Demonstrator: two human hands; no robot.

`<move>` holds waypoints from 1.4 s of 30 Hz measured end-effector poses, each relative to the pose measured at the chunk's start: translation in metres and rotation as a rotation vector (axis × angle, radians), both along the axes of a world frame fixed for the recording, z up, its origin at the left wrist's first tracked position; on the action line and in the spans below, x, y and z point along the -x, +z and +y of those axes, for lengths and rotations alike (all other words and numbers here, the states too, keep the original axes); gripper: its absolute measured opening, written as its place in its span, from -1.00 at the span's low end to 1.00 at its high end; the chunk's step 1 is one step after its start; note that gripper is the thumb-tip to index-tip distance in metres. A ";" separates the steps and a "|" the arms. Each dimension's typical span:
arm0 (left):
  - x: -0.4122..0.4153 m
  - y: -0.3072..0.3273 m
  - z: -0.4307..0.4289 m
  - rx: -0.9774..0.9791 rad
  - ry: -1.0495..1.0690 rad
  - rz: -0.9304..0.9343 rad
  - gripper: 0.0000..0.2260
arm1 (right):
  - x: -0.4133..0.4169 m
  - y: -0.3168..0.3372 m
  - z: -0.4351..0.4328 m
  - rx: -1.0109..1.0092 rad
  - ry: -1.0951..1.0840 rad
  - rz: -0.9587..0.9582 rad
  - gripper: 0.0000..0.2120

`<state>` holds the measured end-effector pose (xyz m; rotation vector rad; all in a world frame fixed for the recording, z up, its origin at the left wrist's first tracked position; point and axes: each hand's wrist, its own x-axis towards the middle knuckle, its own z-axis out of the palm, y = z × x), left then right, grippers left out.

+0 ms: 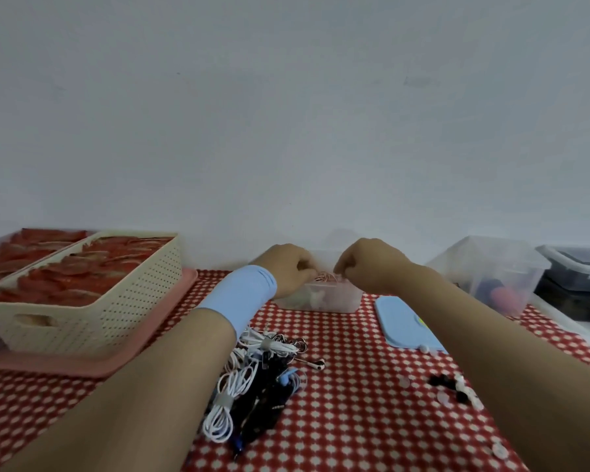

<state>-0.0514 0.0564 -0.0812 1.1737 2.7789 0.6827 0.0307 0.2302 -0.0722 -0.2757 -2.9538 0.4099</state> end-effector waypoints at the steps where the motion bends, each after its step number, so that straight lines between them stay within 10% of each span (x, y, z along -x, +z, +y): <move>1: -0.001 0.003 -0.007 -0.053 0.015 0.032 -0.87 | -0.001 0.002 -0.003 -0.013 -0.002 0.062 -0.71; 6: -0.005 0.015 -0.055 -0.149 0.113 0.065 -0.86 | -0.004 0.020 -0.051 0.079 0.144 0.206 -0.68; 23: -0.011 -0.022 -0.160 0.427 0.193 0.033 -0.75 | 0.039 -0.024 -0.184 -0.053 0.280 -0.257 -0.70; 42: -0.037 0.026 -0.168 -0.574 0.248 -0.201 -0.85 | -0.002 0.017 -0.148 0.950 0.201 0.092 -0.84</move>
